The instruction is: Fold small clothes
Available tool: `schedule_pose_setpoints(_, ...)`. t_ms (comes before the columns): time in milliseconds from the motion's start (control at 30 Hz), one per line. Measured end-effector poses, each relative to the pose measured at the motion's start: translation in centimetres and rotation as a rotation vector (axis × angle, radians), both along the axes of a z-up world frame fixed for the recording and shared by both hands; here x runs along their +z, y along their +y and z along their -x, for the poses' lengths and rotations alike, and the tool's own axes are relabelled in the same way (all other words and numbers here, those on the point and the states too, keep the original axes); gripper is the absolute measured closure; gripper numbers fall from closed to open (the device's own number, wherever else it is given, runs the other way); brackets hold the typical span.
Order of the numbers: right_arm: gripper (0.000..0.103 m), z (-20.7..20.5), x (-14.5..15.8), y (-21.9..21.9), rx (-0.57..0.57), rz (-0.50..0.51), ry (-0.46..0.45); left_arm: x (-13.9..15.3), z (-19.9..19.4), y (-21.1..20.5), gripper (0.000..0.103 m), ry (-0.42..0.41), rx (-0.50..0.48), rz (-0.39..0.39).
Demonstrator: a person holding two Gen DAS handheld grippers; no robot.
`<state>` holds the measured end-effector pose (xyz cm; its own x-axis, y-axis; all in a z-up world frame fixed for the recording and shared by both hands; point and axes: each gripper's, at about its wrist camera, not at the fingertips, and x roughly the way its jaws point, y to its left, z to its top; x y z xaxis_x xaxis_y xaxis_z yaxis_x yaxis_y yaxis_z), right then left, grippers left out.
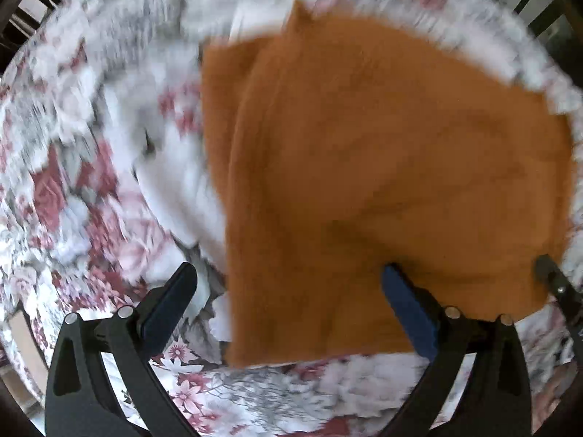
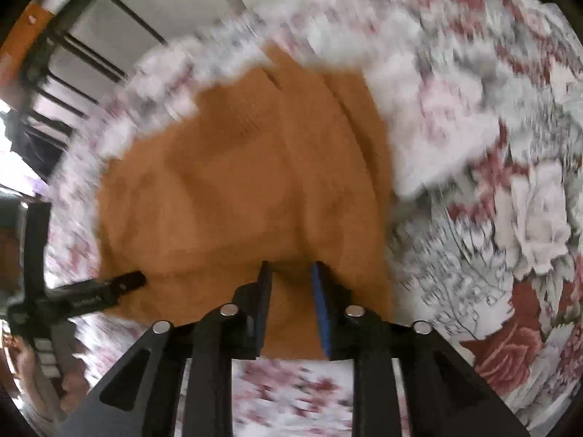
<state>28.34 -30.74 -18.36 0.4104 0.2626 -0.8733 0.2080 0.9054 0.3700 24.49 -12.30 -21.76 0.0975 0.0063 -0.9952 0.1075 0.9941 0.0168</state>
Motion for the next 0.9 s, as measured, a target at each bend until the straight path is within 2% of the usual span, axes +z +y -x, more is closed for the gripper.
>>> schedule_pose_setpoints(67,0.078,-1.4,1.2,1.5,0.029,-0.009,-0.053,1.7,0.3,-0.7,0.005,-0.043,-0.039,0.040)
schedule_pose_setpoints(167,0.078,-4.0,1.3,3.5,0.075,-0.037,-0.068,1.4,1.3,-2.6,0.005,-0.037,-0.088,0.034)
schedule_pose_setpoints(233,0.078,-5.7,0.4,4.6,0.083,-0.001,-0.041,-0.6,2.2,-3.9,0.004,-0.018,-0.145,-0.057)
schedule_pose_setpoints(300,0.074,-6.4,-2.6,4.4,0.070,-0.011,0.025,-2.4,2.8,-4.9,0.004,-0.016,-0.182,-0.140)
schedule_pose_setpoints(333,0.075,-6.5,-3.8,3.7,0.045,-0.047,0.028,-2.9,3.1,-5.1,0.004,-0.019,-0.193,-0.160)
schedule_pose_setpoints(400,0.081,-6.3,-3.8,3.1,0.026,-0.072,0.024,-3.0,3.3,-5.2,0.004,-0.024,-0.196,-0.167)
schedule_pose_setpoints(467,0.081,-6.2,-2.4,2.5,0.005,-0.079,0.001,-2.7,2.8,-5.4,0.004,-0.026,-0.170,-0.128)
schedule_pose_setpoints(567,0.070,-5.2,0.2,1.4,-0.032,-0.063,-0.056,-0.8,2.0,-4.1,0.004,-0.069,-0.125,-0.049)
schedule_pose_setpoints(667,0.066,-3.8,1.5,0.4,-0.041,-0.069,-0.041,0.1,1.9,-2.7,0.004,-0.102,-0.092,-0.020)
schedule_pose_setpoints(733,0.061,-2.4,0.7,0.2,-0.052,-0.064,-0.004,-1.3,1.6,-1.7,0.004,-0.077,-0.069,-0.071)
schedule_pose_setpoints(767,0.060,-1.8,-0.3,0.3,-0.061,-0.067,0.032,-2.8,1.5,-1.1,0.004,-0.034,-0.059,-0.078)
schedule_pose_setpoints(833,0.060,-0.9,-2.3,0.3,-0.060,-0.072,0.087,-4.5,0.9,-0.1,0.004,0.022,-0.003,0.014)
schedule_pose_setpoints(867,0.060,-0.7,-3.2,0.4,-0.043,-0.054,0.092,-4.8,0.7,1.1,0.004,0.056,0.045,0.084)
schedule_pose_setpoints(900,0.060,-0.7,-3.5,0.7,-0.027,-0.033,0.081,-4.7,0.4,1.8,0.004,0.072,0.068,0.117)
